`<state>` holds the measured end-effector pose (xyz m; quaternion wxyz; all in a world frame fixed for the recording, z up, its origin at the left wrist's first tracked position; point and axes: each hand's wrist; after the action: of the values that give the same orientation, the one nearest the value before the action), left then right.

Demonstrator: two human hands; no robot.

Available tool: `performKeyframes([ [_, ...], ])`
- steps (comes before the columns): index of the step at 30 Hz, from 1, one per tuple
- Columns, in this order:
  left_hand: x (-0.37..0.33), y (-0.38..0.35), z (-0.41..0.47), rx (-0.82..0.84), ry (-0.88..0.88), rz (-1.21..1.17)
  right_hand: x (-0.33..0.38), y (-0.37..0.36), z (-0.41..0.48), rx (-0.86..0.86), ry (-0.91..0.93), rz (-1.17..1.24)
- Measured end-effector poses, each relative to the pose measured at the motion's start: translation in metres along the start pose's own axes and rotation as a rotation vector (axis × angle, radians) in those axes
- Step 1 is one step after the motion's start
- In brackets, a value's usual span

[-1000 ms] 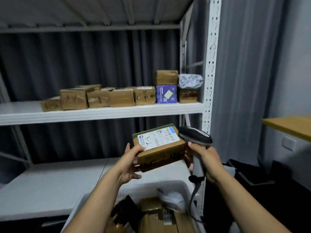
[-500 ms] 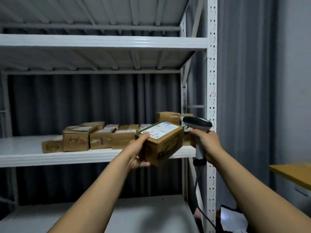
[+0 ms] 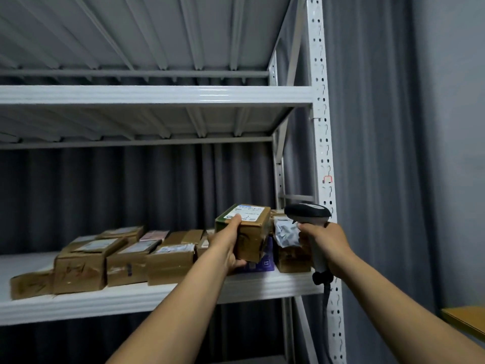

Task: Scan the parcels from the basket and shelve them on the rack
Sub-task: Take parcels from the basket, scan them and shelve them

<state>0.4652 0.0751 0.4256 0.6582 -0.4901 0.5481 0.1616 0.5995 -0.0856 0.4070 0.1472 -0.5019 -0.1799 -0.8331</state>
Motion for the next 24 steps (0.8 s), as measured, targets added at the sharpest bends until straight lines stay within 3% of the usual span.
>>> performKeyframes([
  [9,0.019,-0.029,0.047,-0.155,-0.172,0.027,-0.021,0.0,0.039,-0.018,-0.002,0.014],
  [12,0.027,-0.025,0.06,-0.226,-0.271,0.282,-0.023,-0.001,0.046,-0.012,0.008,-0.047],
  [17,0.03,-0.014,0.051,-0.218,-0.624,0.764,-0.019,-0.005,0.053,-0.002,0.038,-0.058],
  [20,0.029,-0.013,0.048,-0.173,-0.789,0.866,-0.02,-0.01,0.057,0.001,0.032,-0.035],
  [24,0.023,-0.018,0.056,-0.134,-0.874,0.972,-0.024,-0.013,0.062,-0.039,0.025,-0.065],
])
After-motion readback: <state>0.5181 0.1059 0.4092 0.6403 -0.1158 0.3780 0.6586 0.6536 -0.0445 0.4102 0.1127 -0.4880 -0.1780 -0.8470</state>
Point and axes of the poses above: each hand's wrist, its own z-axis towards the middle knuckle, its own y-axis out of the back of the hand, x = y × z, and after that the axes turned 12 degrees about -z, right-handed
